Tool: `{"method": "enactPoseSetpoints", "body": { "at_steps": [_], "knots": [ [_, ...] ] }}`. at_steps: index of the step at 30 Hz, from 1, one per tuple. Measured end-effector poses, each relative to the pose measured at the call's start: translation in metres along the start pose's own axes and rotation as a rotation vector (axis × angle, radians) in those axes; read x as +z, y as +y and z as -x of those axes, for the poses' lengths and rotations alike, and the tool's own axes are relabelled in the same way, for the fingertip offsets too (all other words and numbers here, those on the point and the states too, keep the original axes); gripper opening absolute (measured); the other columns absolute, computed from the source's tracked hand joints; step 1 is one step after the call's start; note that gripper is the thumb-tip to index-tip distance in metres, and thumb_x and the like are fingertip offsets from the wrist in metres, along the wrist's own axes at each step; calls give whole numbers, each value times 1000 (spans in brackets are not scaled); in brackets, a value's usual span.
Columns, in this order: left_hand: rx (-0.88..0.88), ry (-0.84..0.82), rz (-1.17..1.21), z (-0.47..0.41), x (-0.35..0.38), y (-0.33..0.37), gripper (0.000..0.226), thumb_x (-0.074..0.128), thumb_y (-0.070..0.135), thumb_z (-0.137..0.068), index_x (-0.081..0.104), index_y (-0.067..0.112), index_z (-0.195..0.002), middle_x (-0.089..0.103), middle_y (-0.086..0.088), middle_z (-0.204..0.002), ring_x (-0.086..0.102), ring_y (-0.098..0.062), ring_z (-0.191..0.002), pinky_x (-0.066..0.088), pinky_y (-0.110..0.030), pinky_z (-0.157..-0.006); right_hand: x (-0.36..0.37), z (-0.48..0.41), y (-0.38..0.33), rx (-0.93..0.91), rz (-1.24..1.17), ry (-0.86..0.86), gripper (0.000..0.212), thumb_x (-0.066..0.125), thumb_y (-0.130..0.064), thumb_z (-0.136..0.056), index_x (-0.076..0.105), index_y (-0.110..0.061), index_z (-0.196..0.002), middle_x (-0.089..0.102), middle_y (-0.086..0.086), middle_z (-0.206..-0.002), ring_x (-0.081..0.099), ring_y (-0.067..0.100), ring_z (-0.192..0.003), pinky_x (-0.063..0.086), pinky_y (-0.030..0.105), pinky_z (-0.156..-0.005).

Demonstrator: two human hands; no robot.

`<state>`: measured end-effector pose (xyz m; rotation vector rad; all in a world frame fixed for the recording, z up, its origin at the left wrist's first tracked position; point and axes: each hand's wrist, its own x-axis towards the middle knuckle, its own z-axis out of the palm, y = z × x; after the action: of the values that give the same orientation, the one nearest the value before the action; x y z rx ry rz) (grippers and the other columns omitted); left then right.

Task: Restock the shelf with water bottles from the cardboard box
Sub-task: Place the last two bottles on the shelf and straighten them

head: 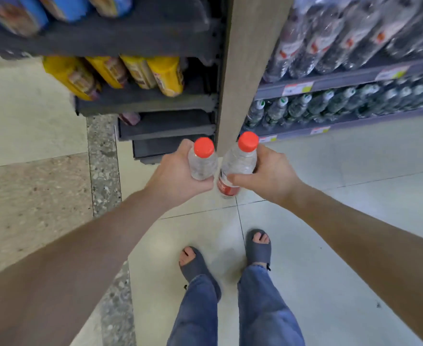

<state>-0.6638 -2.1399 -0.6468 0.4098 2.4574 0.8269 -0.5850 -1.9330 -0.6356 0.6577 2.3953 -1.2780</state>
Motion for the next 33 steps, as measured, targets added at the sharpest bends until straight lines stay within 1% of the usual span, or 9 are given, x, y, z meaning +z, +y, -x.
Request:
{"method": "enactPoseSetpoints", "body": {
  "at_steps": [4, 8, 12, 16, 18, 20, 26, 30, 33],
  "knots": [
    [75, -42, -11, 41, -82, 108, 56, 83, 47, -63, 53, 32, -107, 69, 12, -96, 67, -14, -92, 54, -32, -79, -83, 82, -71, -4, -111, 106, 45, 82, -42, -67, 64, -34, -107, 72, -15, -99, 68, 5, -95, 53, 25, -82],
    [170, 19, -46, 76, -139, 199, 61, 81, 47, -66, 49, 27, -113, 69, 4, -105, 68, -24, -100, 54, -37, -82, -171, 152, -128, -77, -37, 196, 32, 82, -37, -74, 63, -36, -101, 68, -20, -92, 62, -3, -85, 44, 14, -71],
    [220, 56, -96, 110, -175, 283, 65, 84, 41, -73, 39, 25, -117, 61, 2, -108, 63, -25, -99, 48, -35, -78, -260, 214, -158, -178, 44, 267, 41, 80, -42, -73, 67, -34, -110, 72, -16, -97, 65, 2, -89, 45, 22, -74],
    [294, 82, -68, 142, -188, 357, 65, 85, 44, -77, 41, 20, -118, 62, 3, -109, 62, -20, -99, 48, -35, -74, -338, 273, -157, -284, -31, 266, 41, 82, -40, -71, 68, -34, -109, 74, -16, -100, 69, 1, -93, 54, 26, -80],
    [325, 108, -19, 162, -187, 391, 69, 87, 49, -73, 42, 24, -119, 62, 8, -112, 64, -17, -104, 53, -38, -84, -371, 300, -148, -333, -79, 270, 45, 84, -44, -69, 68, -33, -110, 76, -13, -103, 71, 5, -96, 58, 37, -86],
    [358, 139, 63, 182, -184, 425, 69, 90, 49, -71, 46, 25, -120, 63, 8, -115, 65, -14, -106, 55, -42, -92, -400, 329, -138, -385, -128, 286, 41, 85, -39, -74, 68, -30, -110, 76, -13, -100, 72, 2, -88, 57, 33, -78],
    [390, 215, 358, 222, -164, 508, 62, 94, 22, -74, 56, 19, -123, 75, 6, -111, 75, -7, -94, 59, -34, -89, -470, 386, -114, -493, -323, 344, 30, 84, -25, -81, 68, -31, -106, 75, -16, -97, 71, -4, -86, 54, 18, -74],
    [421, 214, 432, 227, -160, 561, 54, 90, 24, -79, 60, 28, -124, 76, 7, -108, 76, -2, -87, 59, -26, -77, -512, 392, -113, -499, -389, 377, 56, 87, -41, -70, 68, -30, -122, 76, -12, -108, 72, 8, -101, 55, 37, -93],
    [456, 215, 468, 213, -155, 585, 51, 87, 21, -83, 61, 30, -126, 77, 9, -106, 77, -3, -86, 60, -26, -75, -535, 380, -112, -502, -403, 372, 47, 87, -36, -75, 70, -30, -119, 77, -13, -105, 72, 6, -97, 56, 34, -89]
  ]
}}
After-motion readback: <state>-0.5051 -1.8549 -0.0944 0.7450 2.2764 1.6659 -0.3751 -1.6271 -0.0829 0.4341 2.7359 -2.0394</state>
